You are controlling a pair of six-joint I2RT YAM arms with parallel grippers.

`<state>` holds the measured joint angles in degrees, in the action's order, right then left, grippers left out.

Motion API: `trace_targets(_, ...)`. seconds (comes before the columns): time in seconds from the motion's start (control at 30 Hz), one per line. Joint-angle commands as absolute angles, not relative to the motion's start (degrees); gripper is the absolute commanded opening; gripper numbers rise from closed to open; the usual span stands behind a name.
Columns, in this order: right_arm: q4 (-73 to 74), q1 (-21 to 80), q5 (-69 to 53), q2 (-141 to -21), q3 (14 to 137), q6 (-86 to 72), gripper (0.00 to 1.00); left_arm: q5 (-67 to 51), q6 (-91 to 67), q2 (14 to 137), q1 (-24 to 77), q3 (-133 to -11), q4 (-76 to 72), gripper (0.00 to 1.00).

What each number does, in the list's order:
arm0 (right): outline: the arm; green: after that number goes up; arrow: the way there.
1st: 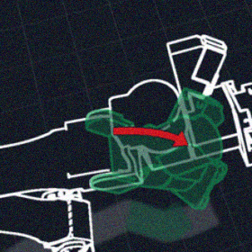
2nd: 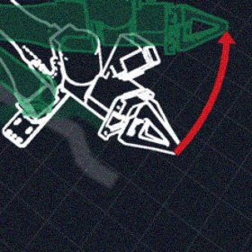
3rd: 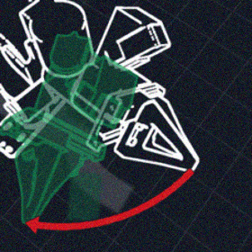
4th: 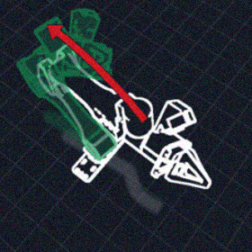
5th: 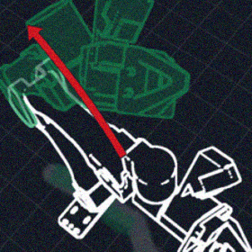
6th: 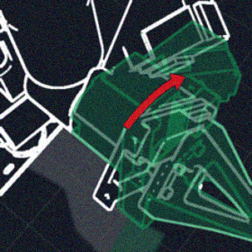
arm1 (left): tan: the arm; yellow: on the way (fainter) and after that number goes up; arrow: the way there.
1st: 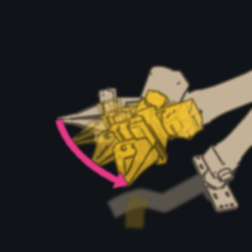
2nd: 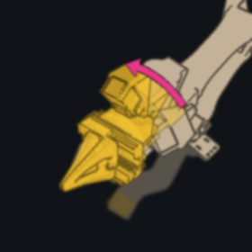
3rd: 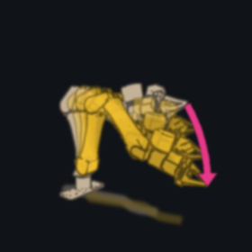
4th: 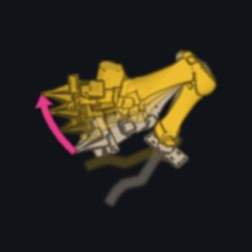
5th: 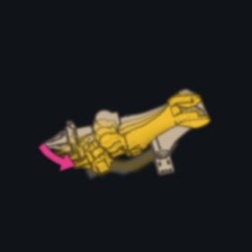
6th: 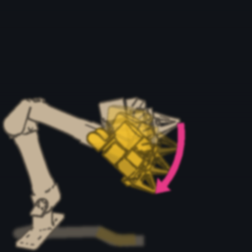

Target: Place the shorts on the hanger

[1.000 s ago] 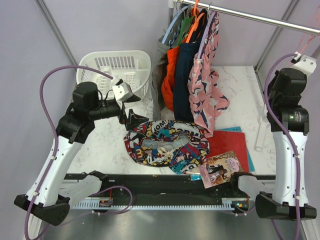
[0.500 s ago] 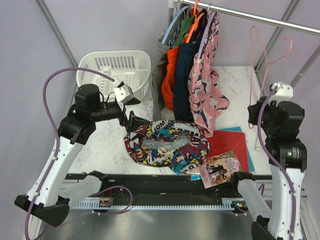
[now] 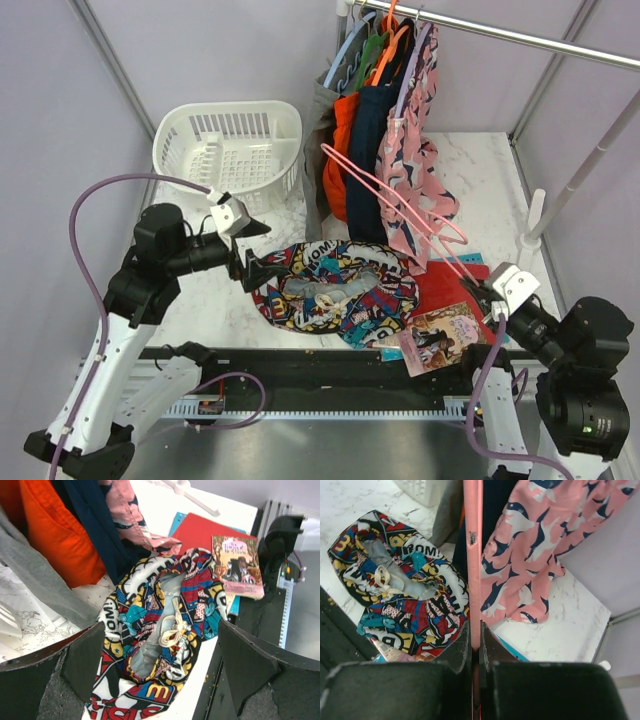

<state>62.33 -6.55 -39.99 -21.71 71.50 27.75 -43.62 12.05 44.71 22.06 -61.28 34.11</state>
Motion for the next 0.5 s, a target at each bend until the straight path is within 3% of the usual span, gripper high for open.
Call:
trace_targets(0.0, 74.0, -12.4, -55.7, -31.8, 76.8, 42.3, 0.0, -44.2, 3.8, 44.3, 17.9, -61.8, 29.1, 0.99)
trace_targets(0.1, 81.4, -16.9, -62.1, -42.3, 82.3, 49.5, 0.0, -44.8, 0.4, 42.8, 15.1, -61.4, 28.5, 0.99)
trace_targets(0.3, 82.1, -17.1, -68.4, -54.1, 84.0, 53.1, 0.0, -43.8, -3.3, 39.6, 7.8, -60.7, 26.3, 0.99)
trace_targets(0.4, 71.2, -11.1, -66.2, -57.4, 82.5, 43.8, 0.0, -43.8, -8.0, 38.9, 3.3, -60.0, 24.0, 0.99)
trace_targets(0.47, 64.9, -1.2, -60.1, -58.6, 82.0, 34.8, 0.0, -44.2, -10.4, 38.3, 1.7, -59.5, 21.9, 0.99)
